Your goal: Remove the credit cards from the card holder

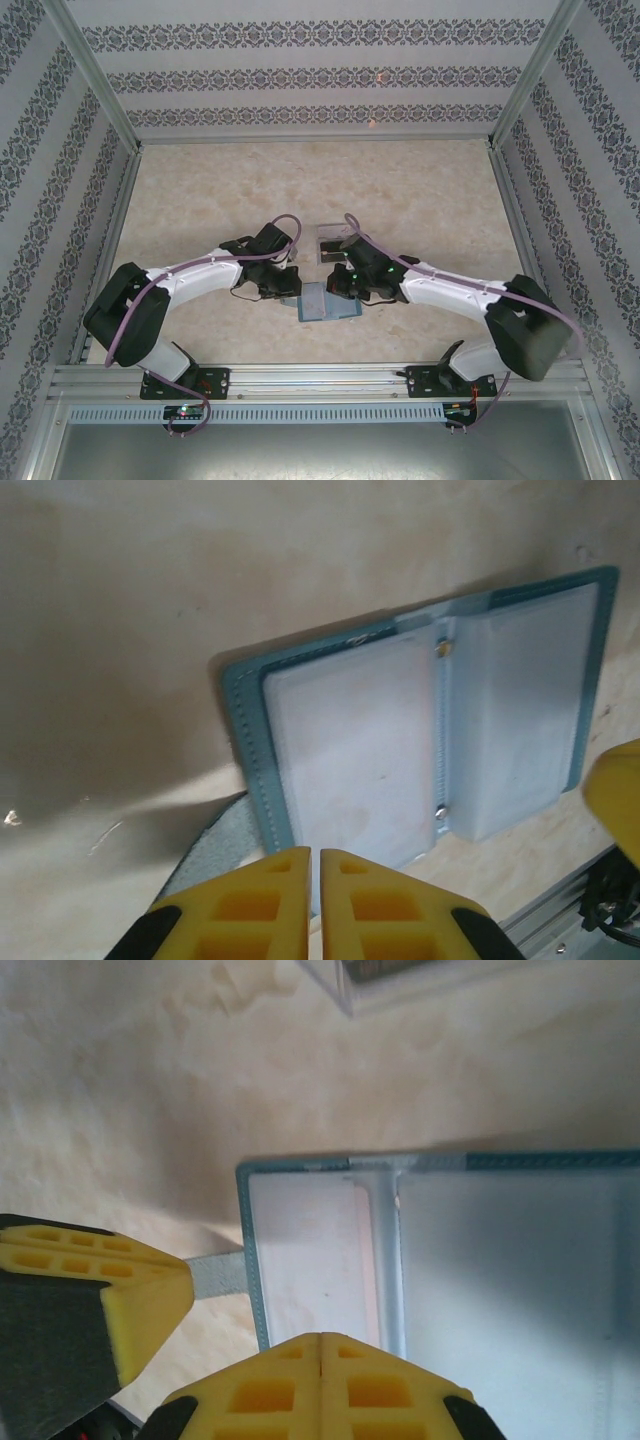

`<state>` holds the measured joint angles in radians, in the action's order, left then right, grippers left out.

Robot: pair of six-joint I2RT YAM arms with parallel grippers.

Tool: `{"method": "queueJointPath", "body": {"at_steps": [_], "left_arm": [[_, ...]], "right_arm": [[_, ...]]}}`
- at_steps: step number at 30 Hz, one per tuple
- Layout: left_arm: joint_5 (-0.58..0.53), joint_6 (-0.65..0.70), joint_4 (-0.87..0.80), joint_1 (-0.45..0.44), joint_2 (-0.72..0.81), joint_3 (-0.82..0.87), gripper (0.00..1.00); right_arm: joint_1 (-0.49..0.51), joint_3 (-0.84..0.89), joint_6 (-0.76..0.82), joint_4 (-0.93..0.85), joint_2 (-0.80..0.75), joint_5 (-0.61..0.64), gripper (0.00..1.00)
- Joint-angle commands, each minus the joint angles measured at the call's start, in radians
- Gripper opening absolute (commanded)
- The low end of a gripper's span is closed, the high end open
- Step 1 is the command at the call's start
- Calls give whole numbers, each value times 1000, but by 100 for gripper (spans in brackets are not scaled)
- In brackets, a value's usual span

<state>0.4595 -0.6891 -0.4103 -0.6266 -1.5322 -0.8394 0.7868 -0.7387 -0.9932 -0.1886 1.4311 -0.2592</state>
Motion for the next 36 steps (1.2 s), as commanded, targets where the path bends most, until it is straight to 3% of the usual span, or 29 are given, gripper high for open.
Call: {"method": "queueJointPath", "body": {"at_steps": [1,11,27,36], "left_arm": [[-9,11,-19,10,-10,35,10],[-78,66,-54,11,-53,68,5],[-47,58,-19,12,-39,107,2],[-38,57,-10,13,-41,114,2]], "right_arm": [[23,-54,-35,26,44,-37,0],[61,-151,-45,-31,190,-46,2],[109,-253,-24,-73,333,-73,4],[113,-280,8,-155,383,-42,14]]}}
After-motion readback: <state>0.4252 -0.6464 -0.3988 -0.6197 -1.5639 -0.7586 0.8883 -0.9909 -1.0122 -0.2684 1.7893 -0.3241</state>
